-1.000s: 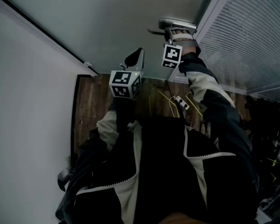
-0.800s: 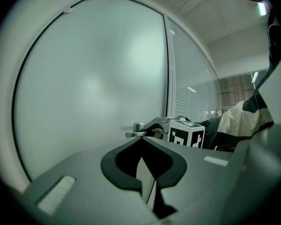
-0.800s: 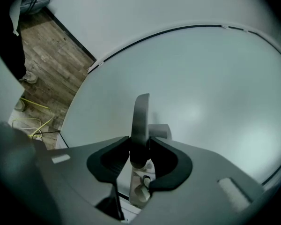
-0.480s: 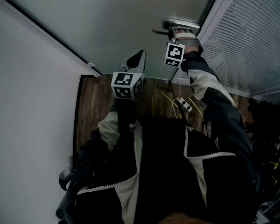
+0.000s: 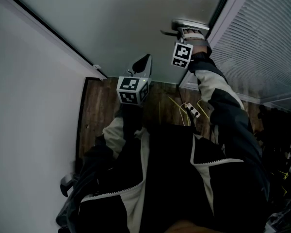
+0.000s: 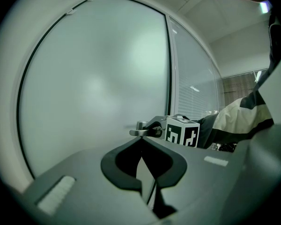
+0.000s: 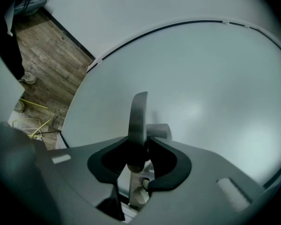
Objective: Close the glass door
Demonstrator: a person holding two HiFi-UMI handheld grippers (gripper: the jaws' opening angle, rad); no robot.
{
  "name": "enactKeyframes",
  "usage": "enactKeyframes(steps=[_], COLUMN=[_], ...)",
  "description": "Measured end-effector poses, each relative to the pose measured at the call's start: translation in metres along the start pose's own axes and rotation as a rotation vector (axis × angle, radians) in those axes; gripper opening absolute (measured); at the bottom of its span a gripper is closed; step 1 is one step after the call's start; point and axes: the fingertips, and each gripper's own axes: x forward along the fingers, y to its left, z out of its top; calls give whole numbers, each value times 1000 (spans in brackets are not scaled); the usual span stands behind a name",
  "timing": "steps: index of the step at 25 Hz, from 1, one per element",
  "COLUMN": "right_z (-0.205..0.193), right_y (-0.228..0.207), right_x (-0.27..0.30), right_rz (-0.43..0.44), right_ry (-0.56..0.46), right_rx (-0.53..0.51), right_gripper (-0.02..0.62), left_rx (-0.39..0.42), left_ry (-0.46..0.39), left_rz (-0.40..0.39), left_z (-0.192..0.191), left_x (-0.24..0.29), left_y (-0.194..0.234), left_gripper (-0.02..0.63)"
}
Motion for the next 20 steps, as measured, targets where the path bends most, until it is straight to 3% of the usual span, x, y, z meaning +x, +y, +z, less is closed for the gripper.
enactKeyframes(steps=[4, 7, 11, 13, 15, 18, 20], right_z=[-4, -6, -5, -7, -13, -27, -40], right_y=[-4, 1, 4, -2, -8, -13, -13], right_x=[1, -4, -39, -70, -102, -140, -160], right_rz=[12, 42, 34, 27, 38, 71, 66], right_ry=[-3, -17, -78, -144, -228, -365, -420], right_rx=[27, 84, 256, 478, 778, 1226, 1412], right_gripper=[135, 208, 217, 157, 29, 5, 3], left_rx=[-3, -12, -26, -29, -25, -17, -4], left_ry=[5, 8, 3, -4, -13, -24, -31], left_rz=[7, 10, 0, -10, -22, -47, -75], left_z=[1, -2, -6, -3, 1, 10, 15], left_x=[1, -2, -2, 3, 10, 25, 35], left_y=[-3, -2, 0, -1, -4, -13, -24], left_gripper=[5, 5, 3, 5, 3, 5, 3])
